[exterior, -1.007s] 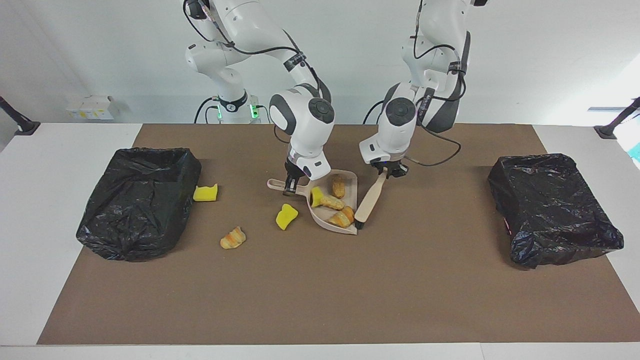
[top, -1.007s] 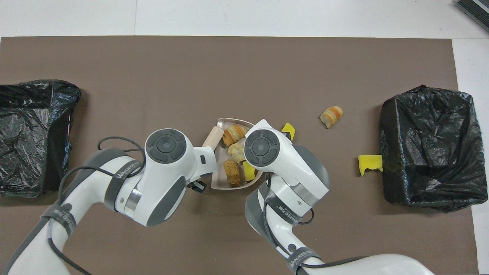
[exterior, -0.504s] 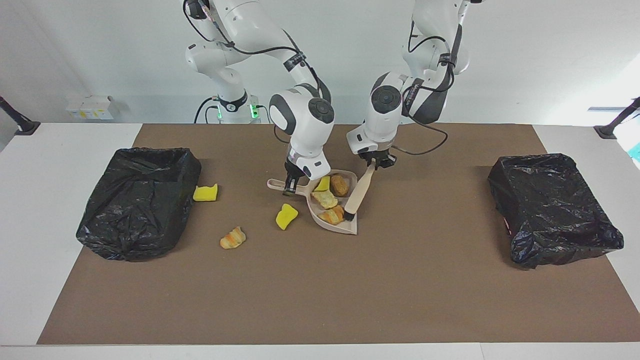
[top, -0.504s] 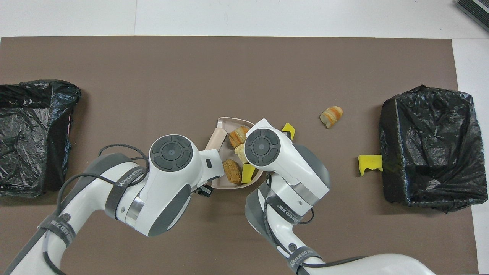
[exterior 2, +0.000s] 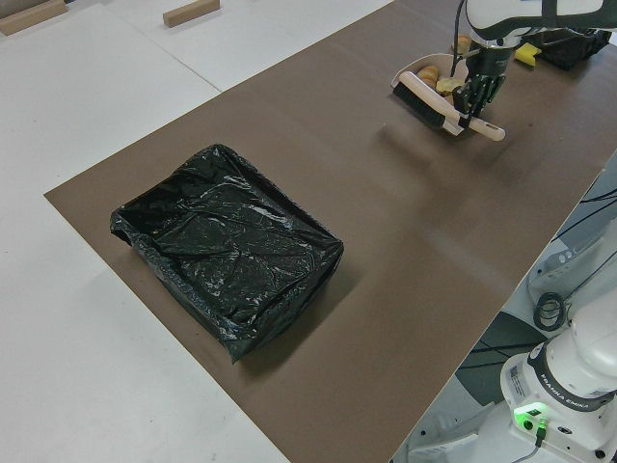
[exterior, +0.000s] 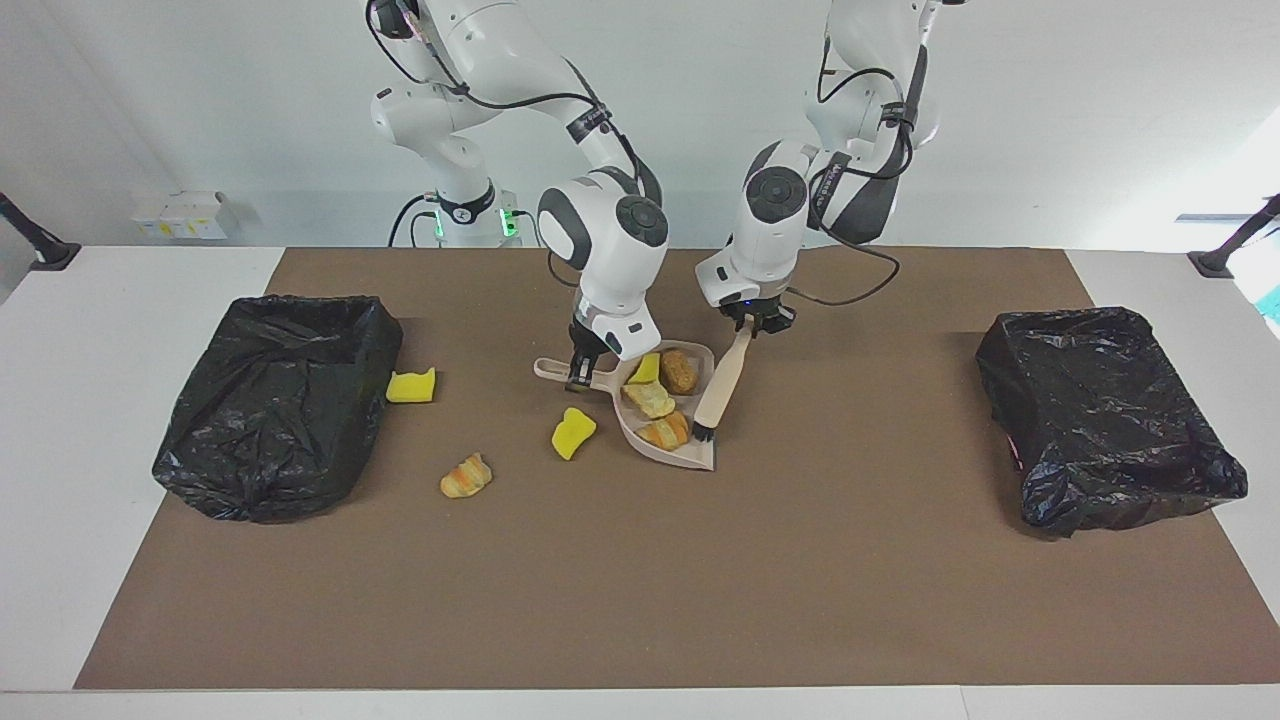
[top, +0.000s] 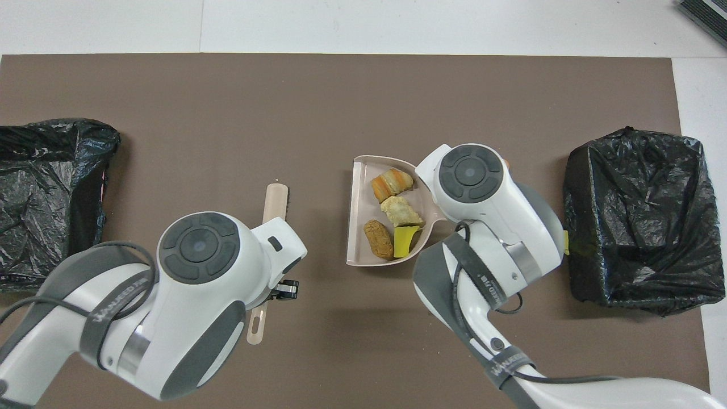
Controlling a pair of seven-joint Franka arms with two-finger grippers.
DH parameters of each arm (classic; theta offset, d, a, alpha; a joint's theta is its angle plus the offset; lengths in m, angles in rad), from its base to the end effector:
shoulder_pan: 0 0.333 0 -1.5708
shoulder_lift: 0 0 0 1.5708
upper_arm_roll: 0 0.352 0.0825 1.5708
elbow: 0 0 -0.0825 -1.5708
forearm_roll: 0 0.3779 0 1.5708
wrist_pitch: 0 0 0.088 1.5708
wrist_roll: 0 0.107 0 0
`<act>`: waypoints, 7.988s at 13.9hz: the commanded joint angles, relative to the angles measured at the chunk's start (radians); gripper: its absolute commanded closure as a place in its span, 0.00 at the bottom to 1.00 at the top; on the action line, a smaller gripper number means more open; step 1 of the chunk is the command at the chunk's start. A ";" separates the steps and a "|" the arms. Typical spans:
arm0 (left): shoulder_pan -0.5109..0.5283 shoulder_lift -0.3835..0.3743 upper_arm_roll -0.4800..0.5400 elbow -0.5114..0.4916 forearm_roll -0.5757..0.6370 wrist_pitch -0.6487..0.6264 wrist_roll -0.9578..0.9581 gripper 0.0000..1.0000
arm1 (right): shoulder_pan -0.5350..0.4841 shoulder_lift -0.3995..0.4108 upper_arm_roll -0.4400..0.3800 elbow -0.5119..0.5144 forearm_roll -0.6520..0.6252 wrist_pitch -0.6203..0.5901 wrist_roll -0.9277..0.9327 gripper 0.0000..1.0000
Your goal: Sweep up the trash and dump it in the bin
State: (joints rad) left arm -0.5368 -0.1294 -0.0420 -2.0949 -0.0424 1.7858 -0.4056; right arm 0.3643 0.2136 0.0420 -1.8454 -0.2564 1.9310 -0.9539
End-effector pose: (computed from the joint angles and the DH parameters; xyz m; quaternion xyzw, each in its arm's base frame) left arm 0.4032 -0.2687 0.5025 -0.9926 0.0794 0.0874 0.0270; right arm 0.5608 0.2206 0.4397 0.7370 0.6635 -0.0911 0.0908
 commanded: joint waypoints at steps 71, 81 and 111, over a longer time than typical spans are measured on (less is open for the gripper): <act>0.498 0.044 0.005 0.393 0.009 -0.153 0.444 0.00 | 0.074 -0.022 -0.019 0.153 0.362 -0.191 1.395 1.00; 0.498 0.011 0.005 0.417 0.003 -0.224 0.427 0.00 | 0.208 0.360 -0.020 0.452 0.344 -0.060 1.571 1.00; 0.063 0.348 -0.018 0.432 -0.007 0.291 -0.100 0.00 | 0.488 -0.241 -0.019 -0.399 0.382 0.220 1.897 0.03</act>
State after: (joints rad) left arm -0.4103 0.1561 -0.0771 -1.6716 -0.0534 2.0169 -0.4368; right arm 0.8360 0.0226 0.0254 -2.1706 0.0986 2.1115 0.9242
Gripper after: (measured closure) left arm 0.000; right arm 0.000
